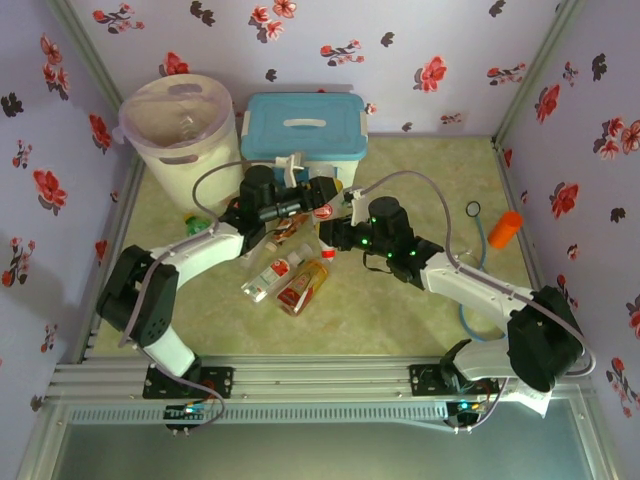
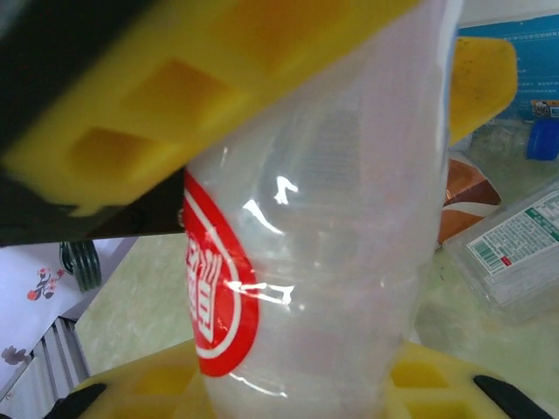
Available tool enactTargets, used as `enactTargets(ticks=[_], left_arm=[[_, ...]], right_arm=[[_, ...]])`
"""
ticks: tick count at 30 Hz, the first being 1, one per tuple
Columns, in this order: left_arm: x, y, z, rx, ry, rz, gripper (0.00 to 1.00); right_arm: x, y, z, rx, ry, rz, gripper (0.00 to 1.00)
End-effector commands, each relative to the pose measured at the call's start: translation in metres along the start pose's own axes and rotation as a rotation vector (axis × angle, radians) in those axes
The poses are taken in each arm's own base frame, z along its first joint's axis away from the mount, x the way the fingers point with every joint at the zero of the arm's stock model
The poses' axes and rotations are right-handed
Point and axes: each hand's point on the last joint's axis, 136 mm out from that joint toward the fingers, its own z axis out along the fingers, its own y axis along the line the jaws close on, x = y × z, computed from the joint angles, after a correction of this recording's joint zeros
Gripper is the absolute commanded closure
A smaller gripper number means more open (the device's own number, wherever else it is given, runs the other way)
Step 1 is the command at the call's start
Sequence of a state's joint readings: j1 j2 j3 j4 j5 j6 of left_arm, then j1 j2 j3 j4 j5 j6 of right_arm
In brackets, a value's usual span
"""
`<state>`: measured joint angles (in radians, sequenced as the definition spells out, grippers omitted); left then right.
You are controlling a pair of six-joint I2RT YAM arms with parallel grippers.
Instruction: Put the plastic bottles in the bin
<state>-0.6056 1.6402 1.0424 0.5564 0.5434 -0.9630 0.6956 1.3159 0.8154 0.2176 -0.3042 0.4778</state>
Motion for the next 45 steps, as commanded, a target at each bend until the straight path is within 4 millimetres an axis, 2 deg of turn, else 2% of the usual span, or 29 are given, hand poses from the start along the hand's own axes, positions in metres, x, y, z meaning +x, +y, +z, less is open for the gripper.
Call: enactTargets(ticks=[1,4,8,11,13,15,18,21,24,26,30,32,33,35,36,39,45], left_arm=[[-0.008,-0.013,0.005,0.033,-0.014,0.026,0.42],[-0.013,-0.018,0.006,0.030,-0.017,0.048,0.45],[-0.028,-0.028,0.007,0.029,-0.018,0.086,0.48],[-0.051,-0.038,0.000,0.043,-0.028,0.110,0.48],[-0.072,-0.039,-0.011,0.016,-0.045,0.142,0.47],[-0.099,-0.040,-0.029,-0.029,-0.082,0.184,0.47],[-0.150,-0.046,-0.065,-0.087,-0.172,0.244,0.47],[-0.208,-0.052,-0.113,-0.162,-0.289,0.314,0.47],[-0.269,-0.050,-0.168,-0.279,-0.454,0.386,0.47],[-0.303,-0.041,-0.206,-0.413,-0.568,0.426,0.47],[-0.348,-0.028,-0.267,-0.492,-0.766,0.417,0.47],[-0.365,-0.008,-0.295,-0.556,-0.845,0.390,0.47],[-0.369,0.004,-0.303,-0.609,-0.854,0.382,0.47],[-0.378,0.037,-0.318,-0.809,-0.836,0.410,0.48],[-0.381,0.054,-0.319,-0.885,-0.802,0.412,0.48],[-0.386,0.085,-0.312,-0.971,-0.704,0.432,0.48],[-0.375,0.118,-0.286,-1.030,-0.585,0.505,0.48]], right_arm=[[-0.025,0.018,-0.010,-0.045,-0.069,-0.027,0.60],[-0.026,0.017,-0.013,-0.031,-0.070,-0.037,0.47],[-0.029,0.013,-0.023,0.004,-0.069,-0.060,0.20],[-0.033,0.008,-0.038,0.038,-0.087,-0.050,0.08],[-0.034,0.003,-0.049,0.062,-0.101,-0.031,0.05],[-0.034,0.001,-0.062,0.086,-0.119,-0.026,0.04],[-0.027,-0.008,-0.077,0.137,-0.130,-0.020,0.04],[-0.017,-0.017,-0.086,0.165,-0.139,0.000,0.04],[-0.009,-0.024,-0.090,0.181,-0.150,0.020,0.04],[-0.007,-0.027,-0.091,0.194,-0.147,0.021,0.04],[-0.005,-0.031,-0.094,0.213,-0.139,0.011,0.04],[-0.003,-0.033,-0.095,0.223,-0.133,0.009,0.04],[-0.002,-0.035,-0.094,0.227,-0.130,0.010,0.04],[-0.001,-0.036,-0.095,0.229,-0.128,0.012,0.04],[0.000,-0.036,-0.095,0.231,-0.127,0.012,0.04],[0.001,-0.036,-0.099,0.237,-0.128,0.007,0.04],[0.005,-0.043,-0.102,0.261,-0.128,0.013,0.04]])
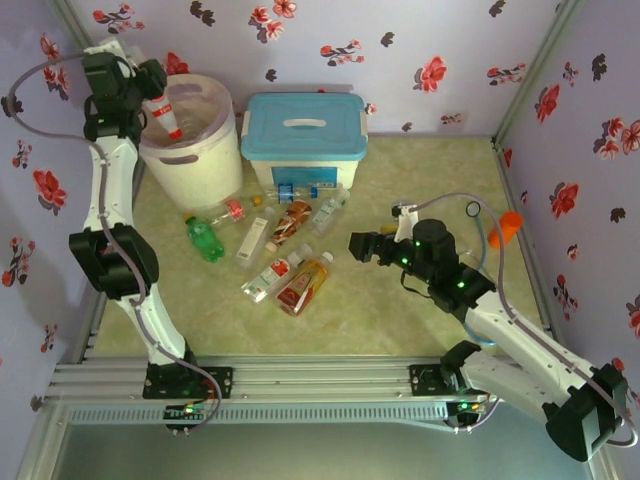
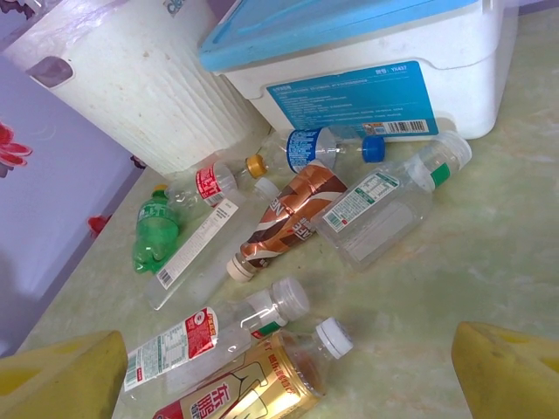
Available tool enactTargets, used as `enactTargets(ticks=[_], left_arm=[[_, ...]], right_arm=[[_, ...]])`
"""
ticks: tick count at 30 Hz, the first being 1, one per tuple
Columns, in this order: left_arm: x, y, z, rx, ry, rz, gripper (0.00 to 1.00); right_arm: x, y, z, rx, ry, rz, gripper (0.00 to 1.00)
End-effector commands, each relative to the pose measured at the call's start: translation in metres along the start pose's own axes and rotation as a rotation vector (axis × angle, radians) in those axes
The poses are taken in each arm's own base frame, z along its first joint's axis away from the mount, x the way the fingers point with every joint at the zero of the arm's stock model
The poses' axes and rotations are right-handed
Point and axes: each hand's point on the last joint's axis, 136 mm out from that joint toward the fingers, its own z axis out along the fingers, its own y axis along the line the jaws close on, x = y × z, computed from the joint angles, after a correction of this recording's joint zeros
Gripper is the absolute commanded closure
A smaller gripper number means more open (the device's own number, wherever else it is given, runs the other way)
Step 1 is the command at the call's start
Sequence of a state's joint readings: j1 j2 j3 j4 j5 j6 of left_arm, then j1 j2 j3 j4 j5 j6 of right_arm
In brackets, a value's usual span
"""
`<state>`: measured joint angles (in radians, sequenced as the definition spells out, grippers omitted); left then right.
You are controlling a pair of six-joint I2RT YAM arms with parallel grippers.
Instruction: Put the plastic bottles in the bin
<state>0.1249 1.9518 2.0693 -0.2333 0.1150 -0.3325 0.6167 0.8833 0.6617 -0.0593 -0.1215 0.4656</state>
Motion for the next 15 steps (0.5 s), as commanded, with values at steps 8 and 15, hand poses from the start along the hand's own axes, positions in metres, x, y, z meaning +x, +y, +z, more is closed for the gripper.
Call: enactTargets(ticks=[8,15], left_arm=[[0.063,0.007,0.014,-0.051,0.142,0.221,0.45],[0.093,0.012,0.020,-0.050,0.217,0.236,0.27]], right_arm=[[0.009,-0.015,-0.002,0.051,0.003,-0.006,0.04],[0.011,-0.017,0.002,0.048,0.013,0.003,0.04]])
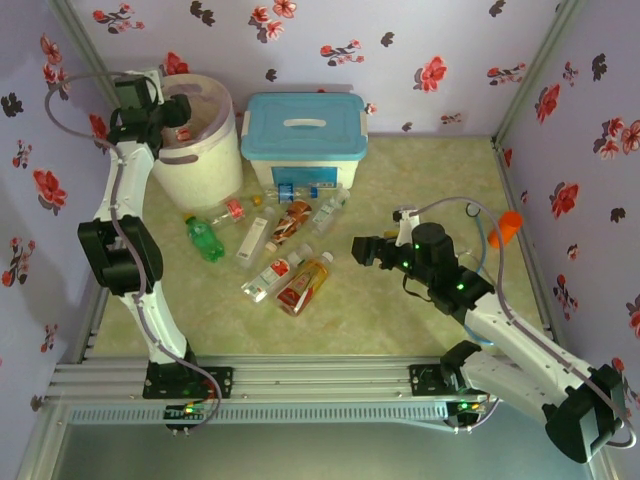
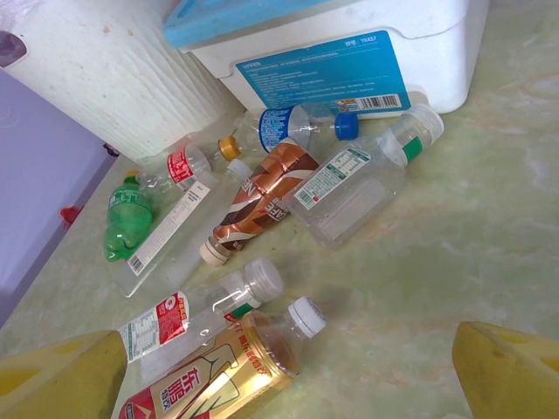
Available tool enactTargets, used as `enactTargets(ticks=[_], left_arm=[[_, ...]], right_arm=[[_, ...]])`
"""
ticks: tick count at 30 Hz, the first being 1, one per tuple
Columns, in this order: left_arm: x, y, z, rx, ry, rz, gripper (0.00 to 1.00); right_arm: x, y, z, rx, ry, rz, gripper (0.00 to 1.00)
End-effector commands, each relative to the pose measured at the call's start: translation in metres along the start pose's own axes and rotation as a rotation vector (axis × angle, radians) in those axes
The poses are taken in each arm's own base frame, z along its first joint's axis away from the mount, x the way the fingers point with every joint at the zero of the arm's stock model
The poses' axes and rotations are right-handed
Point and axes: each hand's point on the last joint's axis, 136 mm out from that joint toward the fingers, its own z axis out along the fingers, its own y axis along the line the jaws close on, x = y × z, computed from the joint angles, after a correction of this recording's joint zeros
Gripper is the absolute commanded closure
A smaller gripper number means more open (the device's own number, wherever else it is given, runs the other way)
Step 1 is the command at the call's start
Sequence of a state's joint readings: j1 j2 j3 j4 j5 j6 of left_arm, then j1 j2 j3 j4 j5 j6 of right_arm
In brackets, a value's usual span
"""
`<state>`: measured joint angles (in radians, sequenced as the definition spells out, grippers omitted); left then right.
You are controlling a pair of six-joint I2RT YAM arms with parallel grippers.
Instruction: Put the plastic bottles in the bin
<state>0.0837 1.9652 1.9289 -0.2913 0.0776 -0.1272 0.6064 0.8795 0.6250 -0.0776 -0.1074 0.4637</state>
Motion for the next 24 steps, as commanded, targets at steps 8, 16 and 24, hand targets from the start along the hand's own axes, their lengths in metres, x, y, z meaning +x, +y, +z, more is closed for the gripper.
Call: enactTargets(ticks=[8,16,24], left_arm=[[-0.029,-0.009,-0.013,0.021,-0.047,0.028,0.09],[-0.055,-0.013,-0.042,0.019,-0.085,0.043,0.07],[-0.096,-0.018,-0.120,-0.002,-0.183,0.046,0.05]], right_arm=[[-0.005,-0.003,0.000,0.011,-0.021,0.000,0.04],[-0.004,-0.002,0.004,0.010,-0.003,0.010,0.04],[-0.004,-0.017,0.002,0.083,0.001,0.034,0.04]])
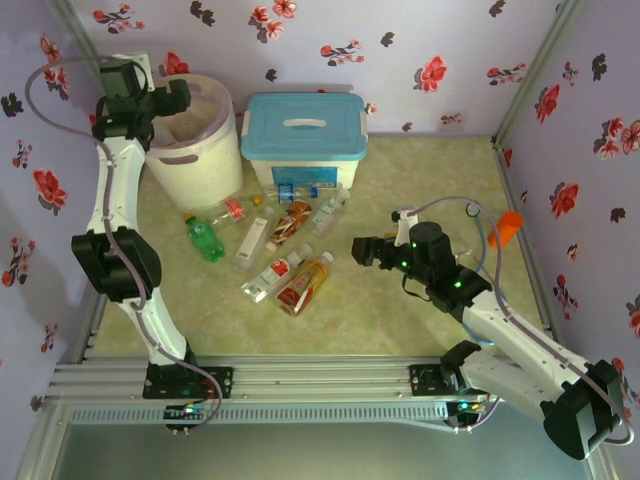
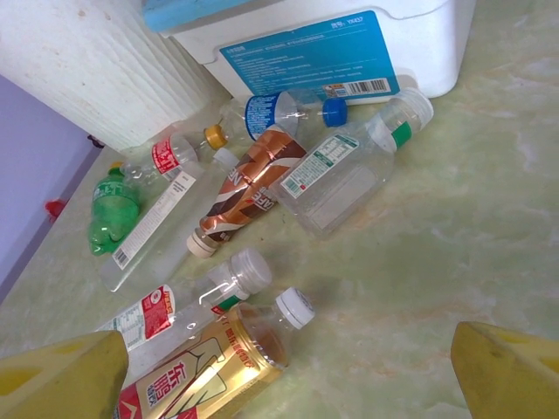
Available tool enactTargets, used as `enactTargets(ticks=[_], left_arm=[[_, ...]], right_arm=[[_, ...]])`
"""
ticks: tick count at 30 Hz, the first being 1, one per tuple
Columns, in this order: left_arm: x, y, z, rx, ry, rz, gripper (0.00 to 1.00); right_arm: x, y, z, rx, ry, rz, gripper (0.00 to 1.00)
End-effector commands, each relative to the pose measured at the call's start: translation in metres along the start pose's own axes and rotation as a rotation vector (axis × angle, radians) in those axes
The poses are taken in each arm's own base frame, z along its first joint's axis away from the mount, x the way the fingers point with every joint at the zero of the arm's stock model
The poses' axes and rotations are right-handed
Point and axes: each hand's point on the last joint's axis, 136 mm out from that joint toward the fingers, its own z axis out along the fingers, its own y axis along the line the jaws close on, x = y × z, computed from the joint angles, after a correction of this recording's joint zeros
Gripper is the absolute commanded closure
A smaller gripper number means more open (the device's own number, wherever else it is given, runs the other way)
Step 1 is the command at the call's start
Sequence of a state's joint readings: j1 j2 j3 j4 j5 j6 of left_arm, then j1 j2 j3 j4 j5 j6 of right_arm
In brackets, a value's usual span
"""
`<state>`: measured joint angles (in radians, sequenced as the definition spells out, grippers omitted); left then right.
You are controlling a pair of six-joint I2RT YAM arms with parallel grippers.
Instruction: Put the plastic bottles in the bin
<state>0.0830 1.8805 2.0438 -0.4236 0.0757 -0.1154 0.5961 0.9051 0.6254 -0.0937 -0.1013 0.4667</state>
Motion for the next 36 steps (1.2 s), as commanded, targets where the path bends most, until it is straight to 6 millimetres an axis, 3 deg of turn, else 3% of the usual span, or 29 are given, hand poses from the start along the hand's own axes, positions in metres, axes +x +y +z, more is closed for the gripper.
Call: enactTargets(ticks=[1,4,7,13,18,23,25,29,36], left_arm=[[-0.050,-0.010,-0.073,-0.007,-0.123,0.024,0.04],[-0.043,-0.024,-0.104,0.020,-0.123,0.013,0.04],[-0.025,-0.051,-0.131,0.069,-0.114,0.042,0.04],[0.035,-0.118,-0.189,0.161,-0.020,0.192,0.05],[0.124,-0.173,-0.216,0.326,0.167,0.254,0.07],[0.250,-0.229,-0.244,0.546,0.524,0.329,0.09],[0.290,-0.245,-0.257,0.618,0.639,0.337,0.10],[0.347,-0.257,-0.270,0.629,0.798,0.401,0.09],[0.393,-0.253,-0.252,0.525,0.904,0.453,0.06]], right_arm=[[-0.011,-0.014,-0.003,0.075,-0.032,0.047,0.05],[-0.015,-0.031,0.000,0.124,-0.054,0.154,0.05],[-0.016,-0.048,0.001,0.168,-0.063,0.227,0.06],[-0.014,-0.083,-0.012,0.286,-0.066,0.315,0.05],[-0.015,-0.104,-0.017,0.317,-0.094,0.387,0.05],[-0.020,-0.111,-0.017,0.342,-0.076,0.372,0.05],[-0.020,-0.115,-0.014,0.350,-0.073,0.376,0.05],[-0.021,-0.114,-0.006,0.328,-0.068,0.404,0.05],[-0.018,-0.115,-0.003,0.324,-0.063,0.426,0.05]])
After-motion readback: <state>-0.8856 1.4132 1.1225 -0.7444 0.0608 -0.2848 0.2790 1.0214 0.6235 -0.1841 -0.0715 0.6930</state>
